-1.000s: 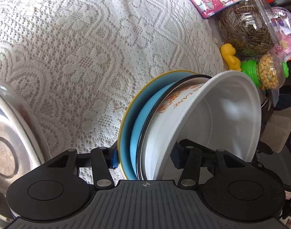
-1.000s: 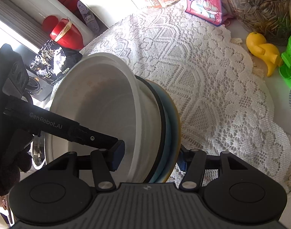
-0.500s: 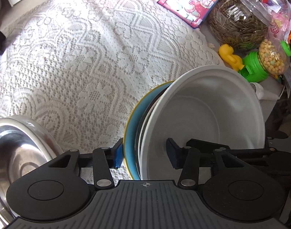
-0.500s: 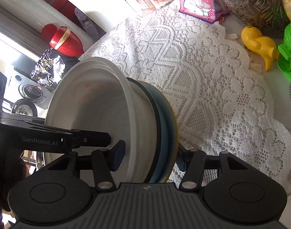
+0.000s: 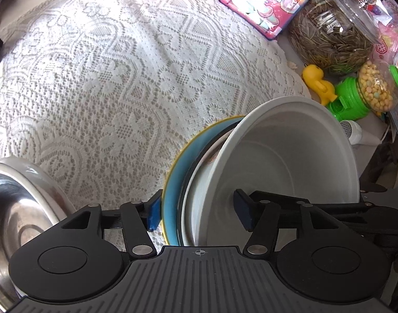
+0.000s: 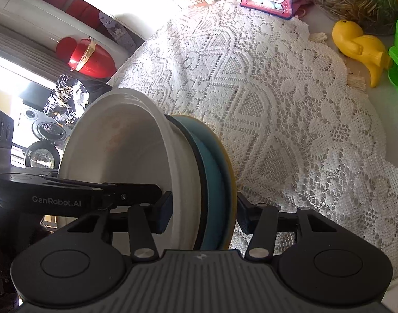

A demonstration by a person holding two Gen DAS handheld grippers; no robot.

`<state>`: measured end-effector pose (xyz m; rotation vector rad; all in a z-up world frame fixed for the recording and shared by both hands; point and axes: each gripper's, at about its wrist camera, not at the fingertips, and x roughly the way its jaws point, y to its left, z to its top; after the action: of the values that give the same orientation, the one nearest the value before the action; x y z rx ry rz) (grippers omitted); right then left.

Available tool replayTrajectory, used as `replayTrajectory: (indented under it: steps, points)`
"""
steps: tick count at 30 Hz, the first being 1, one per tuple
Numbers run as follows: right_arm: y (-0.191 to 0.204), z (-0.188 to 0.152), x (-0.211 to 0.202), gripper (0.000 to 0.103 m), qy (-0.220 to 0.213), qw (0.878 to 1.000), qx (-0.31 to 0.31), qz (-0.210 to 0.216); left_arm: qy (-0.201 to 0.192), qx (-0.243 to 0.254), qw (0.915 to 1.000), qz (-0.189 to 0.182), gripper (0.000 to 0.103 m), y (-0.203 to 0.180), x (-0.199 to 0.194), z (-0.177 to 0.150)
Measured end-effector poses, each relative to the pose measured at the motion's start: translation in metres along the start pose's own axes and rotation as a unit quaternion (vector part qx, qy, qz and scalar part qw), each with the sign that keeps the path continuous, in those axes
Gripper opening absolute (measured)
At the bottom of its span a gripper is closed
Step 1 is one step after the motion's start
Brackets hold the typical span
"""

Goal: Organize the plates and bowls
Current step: 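Carry the bowl stack with both grippers toward the steel bowl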

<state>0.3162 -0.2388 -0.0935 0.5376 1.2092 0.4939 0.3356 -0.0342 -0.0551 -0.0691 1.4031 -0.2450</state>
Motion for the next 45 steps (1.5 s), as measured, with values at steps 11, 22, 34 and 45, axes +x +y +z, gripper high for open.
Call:
replayTrajectory:
  steps: [11, 22, 34, 45]
  points:
    - [-0.0050, 0.0026, 0.0018, 0.045, 0.007, 0.999, 0.040, 0.007, -0.014, 0.005, 0.9999, 0.003, 0.063, -0.0020, -0.0008, -0.0033]
    - [-0.0066, 0.0011, 0.0009, 0.045, 0.005, 1.000, 0.028, 0.013, -0.021, 0.017, 0.9996, 0.011, 0.063, -0.0054, -0.0011, -0.0044]
    - [-0.0059, -0.0019, -0.0016, 0.046, -0.009, 0.999, 0.029, 0.012, -0.024, 0.023, 0.9994, 0.010, 0.063, -0.0048, -0.0015, -0.0053]
    - [-0.0014, 0.0013, -0.0015, 0.046, 0.002, 0.999, 0.037, -0.002, -0.021, 0.020, 0.9996, 0.001, 0.062, -0.0044, -0.0034, -0.0062]
